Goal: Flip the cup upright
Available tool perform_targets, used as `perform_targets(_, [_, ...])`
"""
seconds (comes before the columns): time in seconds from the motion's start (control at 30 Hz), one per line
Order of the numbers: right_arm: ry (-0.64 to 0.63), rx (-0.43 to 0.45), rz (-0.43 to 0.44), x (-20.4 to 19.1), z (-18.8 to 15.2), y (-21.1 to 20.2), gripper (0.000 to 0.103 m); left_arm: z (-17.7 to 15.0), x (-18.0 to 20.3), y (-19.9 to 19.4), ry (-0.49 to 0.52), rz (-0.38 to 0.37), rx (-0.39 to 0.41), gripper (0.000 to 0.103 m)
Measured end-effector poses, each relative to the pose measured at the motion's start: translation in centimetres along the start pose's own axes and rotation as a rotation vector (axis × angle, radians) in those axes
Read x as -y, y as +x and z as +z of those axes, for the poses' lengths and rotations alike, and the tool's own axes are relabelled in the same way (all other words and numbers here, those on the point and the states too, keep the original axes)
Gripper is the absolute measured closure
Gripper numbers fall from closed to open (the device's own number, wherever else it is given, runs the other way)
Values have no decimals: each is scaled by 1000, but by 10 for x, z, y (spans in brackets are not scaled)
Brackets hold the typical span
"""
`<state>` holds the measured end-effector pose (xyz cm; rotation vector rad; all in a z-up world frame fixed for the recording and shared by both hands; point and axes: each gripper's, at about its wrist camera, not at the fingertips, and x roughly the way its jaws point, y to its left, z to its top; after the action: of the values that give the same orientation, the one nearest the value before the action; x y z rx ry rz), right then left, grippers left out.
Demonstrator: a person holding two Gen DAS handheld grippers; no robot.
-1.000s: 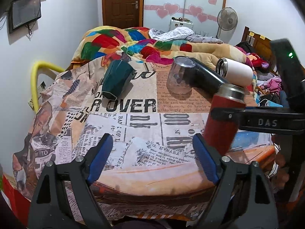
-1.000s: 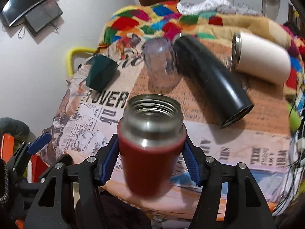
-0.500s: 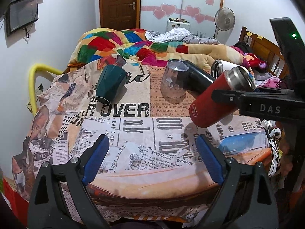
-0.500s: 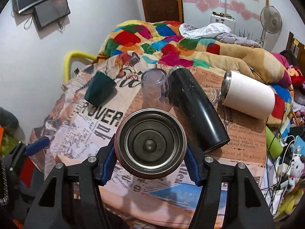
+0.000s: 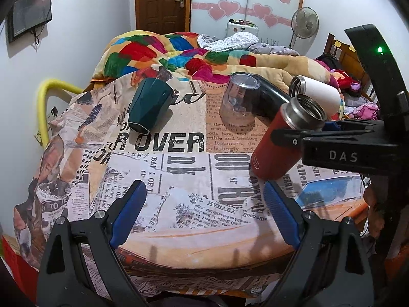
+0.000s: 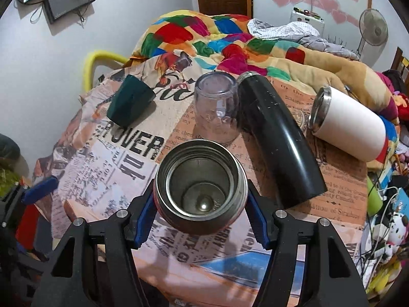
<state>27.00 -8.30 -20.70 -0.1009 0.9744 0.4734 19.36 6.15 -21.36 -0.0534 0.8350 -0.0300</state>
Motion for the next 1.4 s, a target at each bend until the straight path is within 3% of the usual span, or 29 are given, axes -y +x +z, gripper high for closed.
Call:
perform_targets(0.1, [14,-3,25,1,1,-2,37,1,0,-2,-4,2,1,10])
perform_targets(0.27, [14,31,34,-2,-1,-23,37,6,3,-17,-3,-1,27,10])
perform_targets(0.47, [20,168,52,0,-7,-87,36,19,14,-61,2,-19,124,10])
perform_targets(0.77, [-6,531,26,-9,-31,-230,36,38,45,-182,35,-63,432,10])
perform_targets(0.93, [-30,700,4,-22,-52,-284,36,30,59,-245,49,-48,613,7])
perform_targets(1.03, [-41,773,-8,-30,-64,-302,34,22,64,-271,51,-40,680,6])
perform_targets(1.2, [-44,836,-44,-37,-80,-312,23,4,70,-292,55,-3,739,1])
perform_targets(1.4, [-28,832,-63,-37,-92,-311,4,-7,74,-296,51,8,718,0])
